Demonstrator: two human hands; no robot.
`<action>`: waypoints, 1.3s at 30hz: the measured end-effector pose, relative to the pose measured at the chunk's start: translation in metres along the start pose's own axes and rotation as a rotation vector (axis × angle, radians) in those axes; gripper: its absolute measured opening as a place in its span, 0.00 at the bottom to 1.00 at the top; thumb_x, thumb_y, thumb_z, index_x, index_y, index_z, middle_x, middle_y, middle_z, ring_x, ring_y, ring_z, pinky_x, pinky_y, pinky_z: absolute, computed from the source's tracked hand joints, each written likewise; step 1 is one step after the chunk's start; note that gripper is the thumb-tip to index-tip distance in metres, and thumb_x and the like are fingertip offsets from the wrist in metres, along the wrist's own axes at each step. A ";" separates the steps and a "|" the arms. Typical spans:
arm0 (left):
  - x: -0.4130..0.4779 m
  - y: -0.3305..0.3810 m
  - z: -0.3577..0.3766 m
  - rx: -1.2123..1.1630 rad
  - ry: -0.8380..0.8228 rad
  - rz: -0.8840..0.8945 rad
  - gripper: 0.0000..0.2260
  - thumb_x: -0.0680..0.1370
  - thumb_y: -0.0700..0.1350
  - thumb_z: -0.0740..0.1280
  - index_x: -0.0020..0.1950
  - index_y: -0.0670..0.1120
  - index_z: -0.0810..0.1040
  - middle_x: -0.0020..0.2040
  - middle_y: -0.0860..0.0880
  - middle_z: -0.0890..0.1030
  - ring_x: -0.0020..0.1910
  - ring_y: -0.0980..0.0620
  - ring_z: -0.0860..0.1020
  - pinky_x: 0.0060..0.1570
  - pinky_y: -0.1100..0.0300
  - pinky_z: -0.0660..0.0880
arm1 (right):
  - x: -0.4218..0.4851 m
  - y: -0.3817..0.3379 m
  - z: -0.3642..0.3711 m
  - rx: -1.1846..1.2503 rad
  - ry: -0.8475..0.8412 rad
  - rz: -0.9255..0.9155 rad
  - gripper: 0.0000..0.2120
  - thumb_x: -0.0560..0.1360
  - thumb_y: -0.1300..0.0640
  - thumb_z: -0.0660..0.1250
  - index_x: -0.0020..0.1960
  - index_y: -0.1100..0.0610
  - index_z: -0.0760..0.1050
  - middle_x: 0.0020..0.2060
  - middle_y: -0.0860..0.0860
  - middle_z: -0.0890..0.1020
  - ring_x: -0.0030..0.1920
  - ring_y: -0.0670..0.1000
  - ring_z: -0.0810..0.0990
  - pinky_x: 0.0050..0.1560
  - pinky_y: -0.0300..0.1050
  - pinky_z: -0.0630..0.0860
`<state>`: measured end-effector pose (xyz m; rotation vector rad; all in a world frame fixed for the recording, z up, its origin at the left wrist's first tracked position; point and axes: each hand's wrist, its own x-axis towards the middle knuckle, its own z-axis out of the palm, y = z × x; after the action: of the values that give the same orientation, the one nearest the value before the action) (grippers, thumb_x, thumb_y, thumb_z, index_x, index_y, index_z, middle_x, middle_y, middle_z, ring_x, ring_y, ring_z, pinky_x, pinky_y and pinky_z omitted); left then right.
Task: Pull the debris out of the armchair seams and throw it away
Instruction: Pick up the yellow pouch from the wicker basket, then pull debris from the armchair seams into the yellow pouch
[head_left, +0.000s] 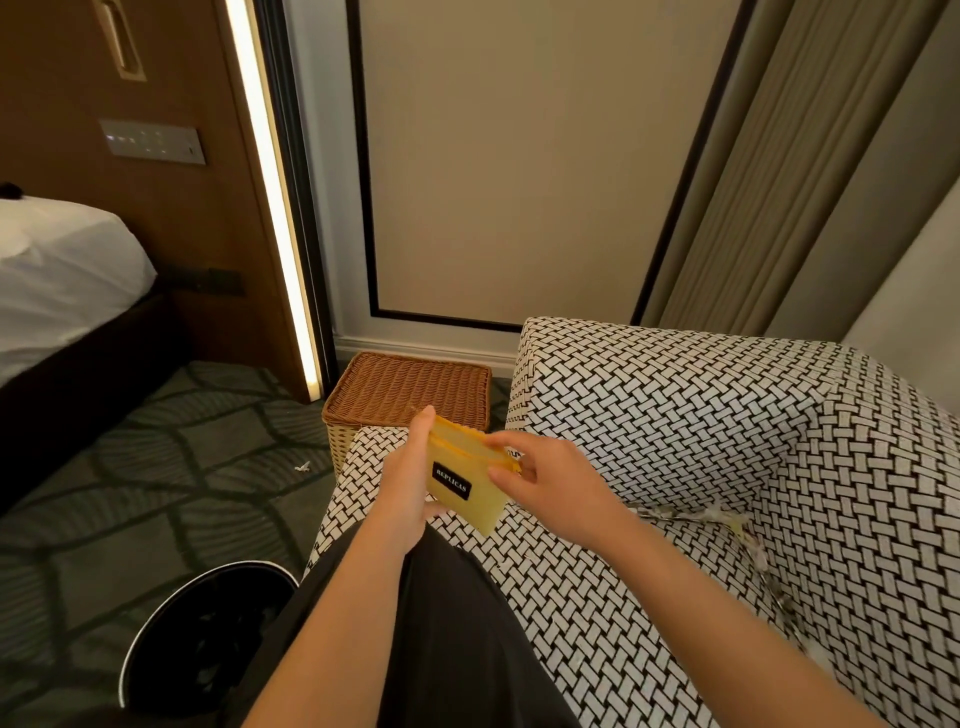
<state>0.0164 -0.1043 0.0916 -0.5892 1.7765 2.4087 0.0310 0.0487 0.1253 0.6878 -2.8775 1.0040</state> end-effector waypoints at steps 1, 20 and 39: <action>0.004 -0.002 -0.001 0.095 0.044 0.076 0.19 0.75 0.62 0.61 0.46 0.47 0.75 0.44 0.45 0.80 0.46 0.48 0.78 0.51 0.48 0.76 | 0.003 0.001 -0.003 -0.018 -0.030 0.055 0.12 0.78 0.52 0.62 0.60 0.51 0.75 0.27 0.44 0.71 0.26 0.41 0.65 0.27 0.33 0.62; 0.013 -0.009 -0.016 0.489 -0.068 0.340 0.18 0.75 0.58 0.64 0.28 0.50 0.72 0.27 0.54 0.74 0.31 0.53 0.72 0.39 0.58 0.69 | 0.042 -0.008 -0.002 0.245 -0.259 0.321 0.11 0.77 0.63 0.60 0.57 0.62 0.77 0.40 0.53 0.82 0.29 0.46 0.71 0.33 0.38 0.72; 0.063 -0.023 -0.015 0.779 0.033 0.071 0.27 0.71 0.68 0.60 0.41 0.43 0.74 0.40 0.46 0.74 0.37 0.49 0.73 0.41 0.55 0.68 | 0.040 0.100 0.032 0.050 -0.123 0.493 0.09 0.78 0.61 0.61 0.56 0.56 0.76 0.49 0.53 0.81 0.38 0.45 0.77 0.42 0.37 0.76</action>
<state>-0.0312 -0.1208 0.0450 -0.4605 2.5283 1.5164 -0.0424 0.0828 0.0474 0.0274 -3.2205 1.1067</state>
